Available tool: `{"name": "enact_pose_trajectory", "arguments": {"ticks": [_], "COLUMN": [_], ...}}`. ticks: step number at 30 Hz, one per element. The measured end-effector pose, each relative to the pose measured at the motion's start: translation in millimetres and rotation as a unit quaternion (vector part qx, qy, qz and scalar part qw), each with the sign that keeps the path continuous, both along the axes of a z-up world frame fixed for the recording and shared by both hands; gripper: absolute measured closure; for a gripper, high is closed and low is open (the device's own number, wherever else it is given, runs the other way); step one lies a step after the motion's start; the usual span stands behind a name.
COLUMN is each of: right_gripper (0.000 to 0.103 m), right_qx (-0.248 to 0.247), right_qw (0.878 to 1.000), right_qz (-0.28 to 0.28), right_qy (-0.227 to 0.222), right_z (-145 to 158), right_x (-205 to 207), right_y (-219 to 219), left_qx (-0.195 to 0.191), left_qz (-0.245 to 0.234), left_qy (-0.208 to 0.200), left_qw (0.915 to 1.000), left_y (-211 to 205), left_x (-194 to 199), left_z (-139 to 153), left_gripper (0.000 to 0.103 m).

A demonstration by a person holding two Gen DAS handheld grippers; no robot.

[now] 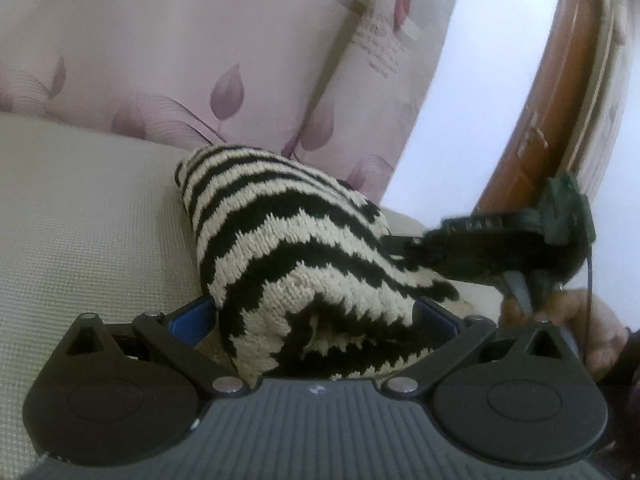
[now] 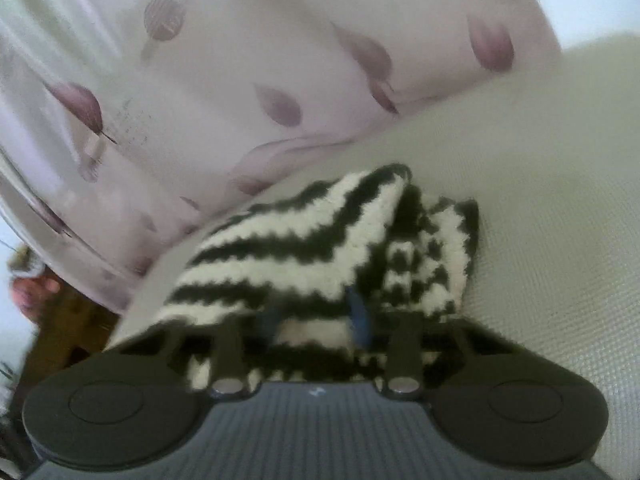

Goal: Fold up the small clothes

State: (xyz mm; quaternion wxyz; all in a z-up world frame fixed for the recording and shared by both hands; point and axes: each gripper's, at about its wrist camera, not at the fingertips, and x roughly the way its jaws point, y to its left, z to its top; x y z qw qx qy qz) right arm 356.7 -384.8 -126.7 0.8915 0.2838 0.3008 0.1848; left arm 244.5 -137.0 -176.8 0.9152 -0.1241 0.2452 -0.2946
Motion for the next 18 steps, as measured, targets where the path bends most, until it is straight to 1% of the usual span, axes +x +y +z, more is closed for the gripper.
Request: {"name": "enact_pose_trajectory", "arguments": {"ticks": [1,2,3,4,5,7,8,9,10,11,12,13,14,15,16,17,18], "right_gripper": [0.096,0.097,0.103,0.103,0.103,0.103,0.102,0.098,0.097,0.096,0.089,0.075,0.066,0.050,0.039,0.037,0.038], "right_qx": [-0.013,-0.034,-0.062,-0.095,-0.103,-0.050,-0.032,-0.012,0.018,0.050,0.066,0.063,0.053,0.045,0.037,0.035,0.035], "right_qw": [1.000,0.999,0.996,0.992,0.990,0.995,0.995,0.995,0.995,0.996,0.996,0.997,0.998,0.999,0.999,0.999,0.999], "right_qz": [-0.003,-0.010,-0.024,-0.049,-0.067,-0.057,-0.056,-0.064,-0.065,-0.041,-0.018,0.002,0.013,0.022,0.027,0.027,0.026], "right_qy": [-0.010,-0.034,-0.055,-0.067,-0.069,-0.066,-0.081,-0.082,-0.076,-0.066,-0.059,-0.052,-0.041,-0.022,-0.007,0.000,0.002], "right_z": [2,9,16,22,26,23,24,27,28,28,26,24,21,16,10,4,-1], "right_x": [-3,-10,-15,-21,-22,-23,-27,-30,-31,-28,-25,-23,-20,-15,-11,-9,-8], "right_y": [-1,-5,-9,-15,-28,-51,-55,-59,-60,-56,-50,-39,-28,-19,-13,-9,-5], "left_qx": [-0.006,-0.012,-0.016,-0.018,-0.018,-0.020,-0.021,-0.021,-0.019,-0.018,-0.018,-0.019,-0.019,-0.019,-0.020,-0.022,-0.024], "left_qz": [0.007,0.014,0.021,0.024,0.024,0.026,0.026,0.026,0.027,0.027,0.028,0.028,0.028,0.028,0.028,0.027,0.027], "left_qy": [-0.007,-0.015,-0.021,-0.023,-0.022,-0.021,-0.024,-0.025,-0.024,-0.024,-0.024,-0.023,-0.022,-0.020,-0.018,-0.016,-0.014], "left_qw": [0.9999,0.9997,0.9994,0.9993,0.9993,0.9992,0.9992,0.9991,0.9992,0.9992,0.9992,0.9992,0.9992,0.9992,0.9992,0.9993,0.9993], "left_y": [2,4,6,6,6,5,5,5,5,5,5,5,5,6,6,7,7], "left_x": [-3,-6,-8,-8,-7,-7,-8,-8,-8,-8,-8,-8,-7,-8,-7,-6,-5], "left_z": [1,2,2,4,3,4,4,5,5,5,4,4,4,3,3,2,2], "left_gripper": [0.001,0.001,0.001,0.001,0.001,0.001,0.001,0.001,0.001,0.001,0.001,0.000,0.000,0.000,0.000,0.000,0.000]}}
